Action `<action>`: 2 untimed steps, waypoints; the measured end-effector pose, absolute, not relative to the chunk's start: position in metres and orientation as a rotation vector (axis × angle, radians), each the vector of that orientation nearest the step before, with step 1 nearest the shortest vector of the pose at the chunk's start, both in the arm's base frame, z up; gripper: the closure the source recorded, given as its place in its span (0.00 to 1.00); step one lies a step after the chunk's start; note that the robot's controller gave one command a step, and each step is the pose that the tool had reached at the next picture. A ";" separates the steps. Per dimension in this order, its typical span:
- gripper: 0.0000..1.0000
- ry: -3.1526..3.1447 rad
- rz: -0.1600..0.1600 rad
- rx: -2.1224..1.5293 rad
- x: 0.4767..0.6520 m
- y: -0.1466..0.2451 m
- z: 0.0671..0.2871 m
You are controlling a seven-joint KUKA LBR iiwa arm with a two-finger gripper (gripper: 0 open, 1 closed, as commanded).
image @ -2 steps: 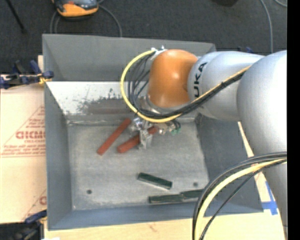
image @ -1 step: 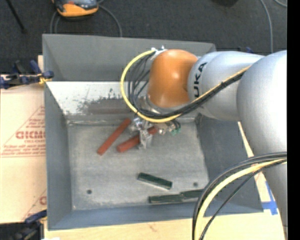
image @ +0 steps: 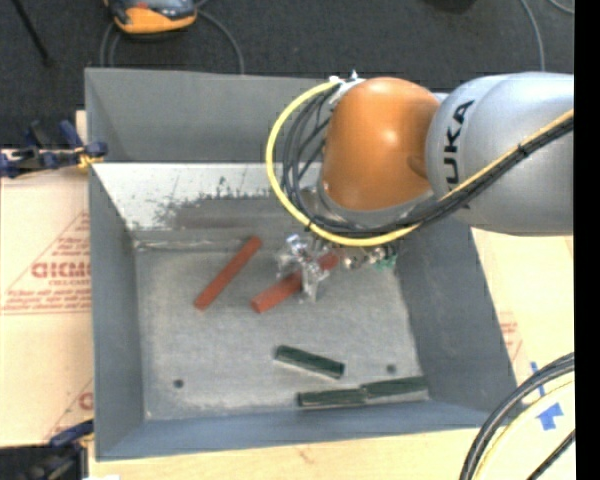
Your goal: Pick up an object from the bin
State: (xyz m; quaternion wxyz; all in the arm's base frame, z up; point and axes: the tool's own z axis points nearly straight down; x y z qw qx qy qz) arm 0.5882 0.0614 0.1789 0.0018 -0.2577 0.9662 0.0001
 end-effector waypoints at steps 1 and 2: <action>1.00 3.032 0.001 -0.809 0.588 0.062 0.179; 1.00 3.025 0.000 -0.833 0.583 0.058 0.260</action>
Offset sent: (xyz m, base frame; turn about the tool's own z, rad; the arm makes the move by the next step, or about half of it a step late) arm -0.0062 -0.0027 0.0799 -0.0215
